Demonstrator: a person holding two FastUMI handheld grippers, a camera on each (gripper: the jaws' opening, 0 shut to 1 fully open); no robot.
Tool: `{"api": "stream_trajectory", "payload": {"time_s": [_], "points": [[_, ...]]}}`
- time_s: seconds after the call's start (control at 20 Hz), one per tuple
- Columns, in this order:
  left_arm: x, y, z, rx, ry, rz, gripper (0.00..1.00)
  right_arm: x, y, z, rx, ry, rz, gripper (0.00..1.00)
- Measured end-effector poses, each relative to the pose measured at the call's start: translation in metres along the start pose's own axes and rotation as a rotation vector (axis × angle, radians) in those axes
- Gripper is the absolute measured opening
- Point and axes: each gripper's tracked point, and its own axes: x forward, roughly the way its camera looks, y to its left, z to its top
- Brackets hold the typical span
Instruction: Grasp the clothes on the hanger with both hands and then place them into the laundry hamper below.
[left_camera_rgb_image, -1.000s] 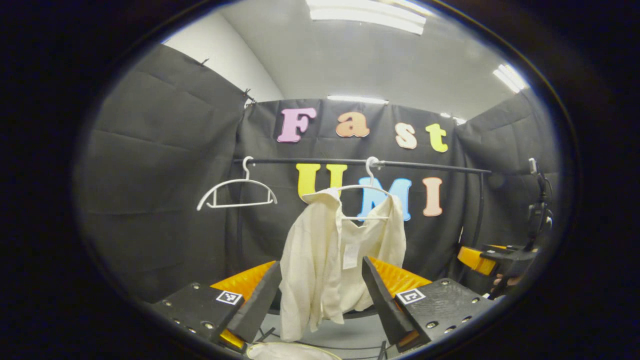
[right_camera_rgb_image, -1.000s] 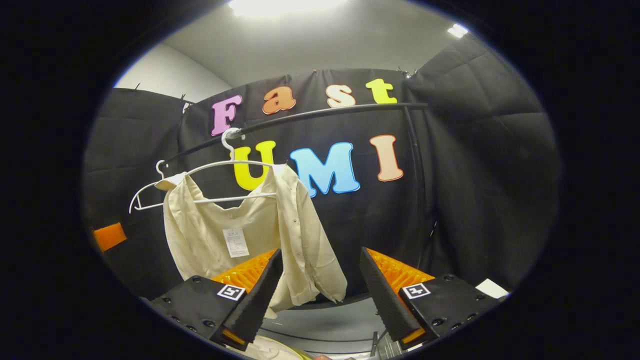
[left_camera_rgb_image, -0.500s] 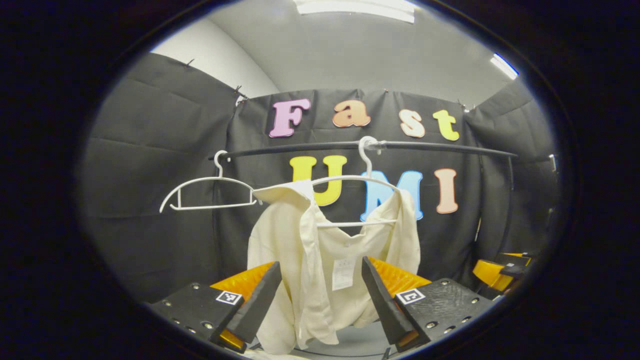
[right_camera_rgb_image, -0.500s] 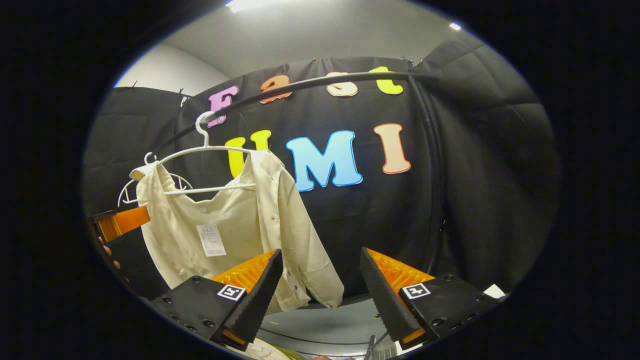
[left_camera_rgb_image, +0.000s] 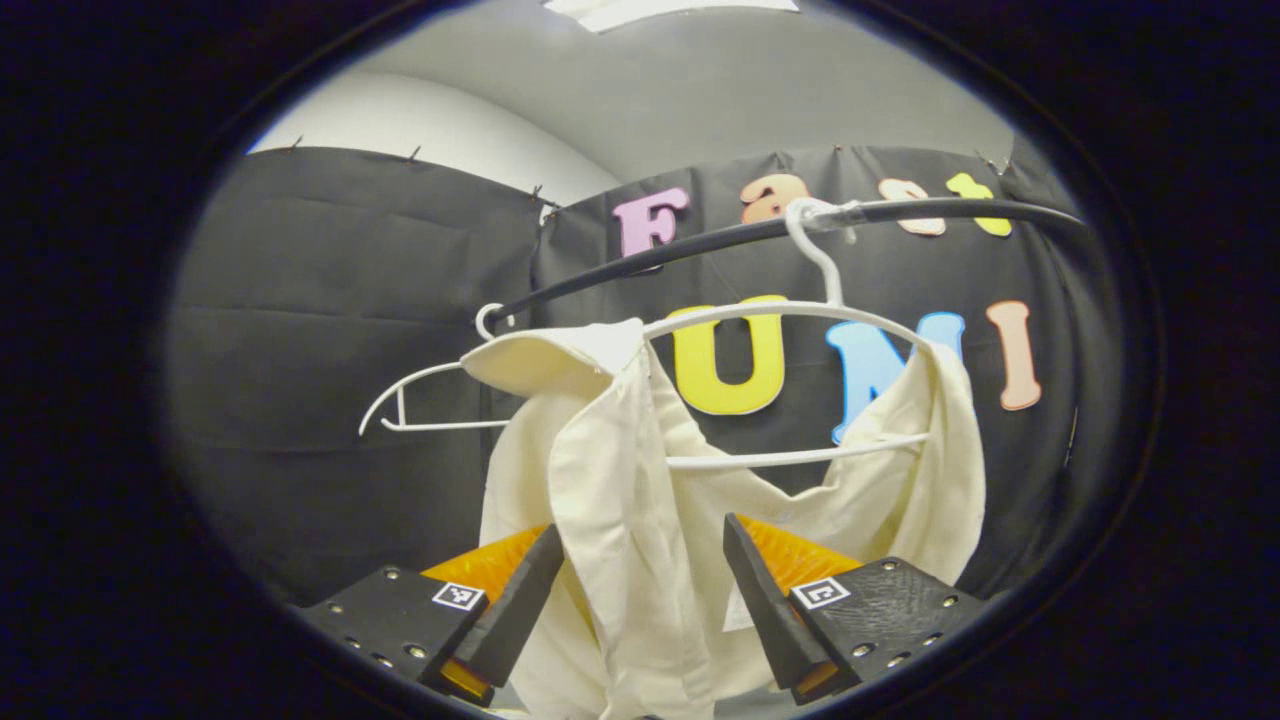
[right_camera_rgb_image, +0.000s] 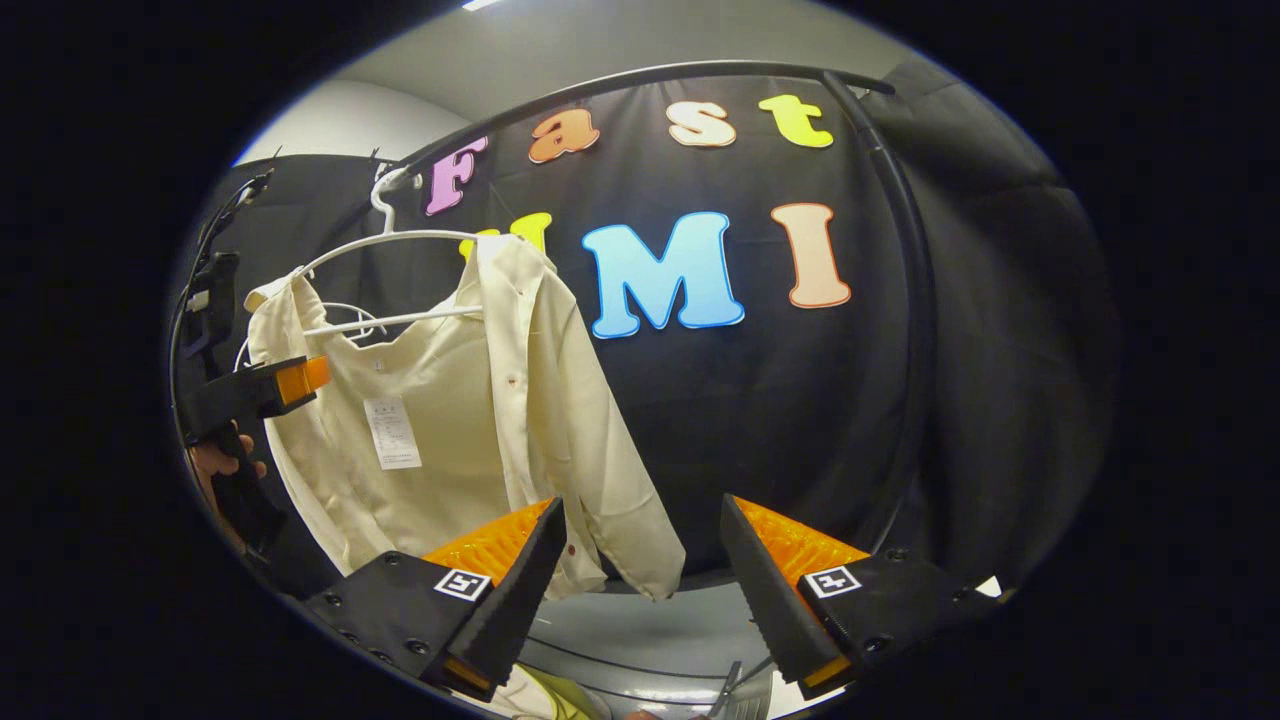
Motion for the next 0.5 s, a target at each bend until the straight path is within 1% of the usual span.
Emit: {"api": "stream_trajectory", "payload": {"time_s": [0.1,0.2,0.25,0.3,0.35,0.4,0.45,0.5], "points": [[0.007,0.003,-0.005,-0.004,0.012,0.025,0.94,0.004,0.0,-0.005,-0.001,0.017,0.014,0.98],[0.011,0.005,-0.006,0.021,0.011,0.05,0.94,0.008,-0.002,-0.008,-0.008,0.024,0.023,0.98],[0.016,0.011,-0.007,0.037,0.01,0.07,0.8,0.01,-0.001,-0.008,-0.009,0.026,0.027,0.98],[0.018,0.01,-0.008,0.042,0.013,0.067,0.67,0.012,0.0,-0.006,-0.007,0.027,0.033,0.98],[0.019,0.011,-0.008,0.047,0.013,0.07,0.6,0.014,0.002,-0.005,-0.003,0.026,0.04,0.98],[0.02,0.009,-0.006,0.048,0.007,0.058,0.6,0.017,0.005,-0.003,-0.002,0.022,0.047,0.98],[0.021,0.011,-0.005,0.063,-0.003,0.066,0.62,0.019,0.006,-0.002,-0.004,0.017,0.053,0.98],[0.023,0.015,-0.005,0.077,-0.006,0.077,0.46,0.022,0.01,0.0,-0.007,0.013,0.06,0.98]]}}
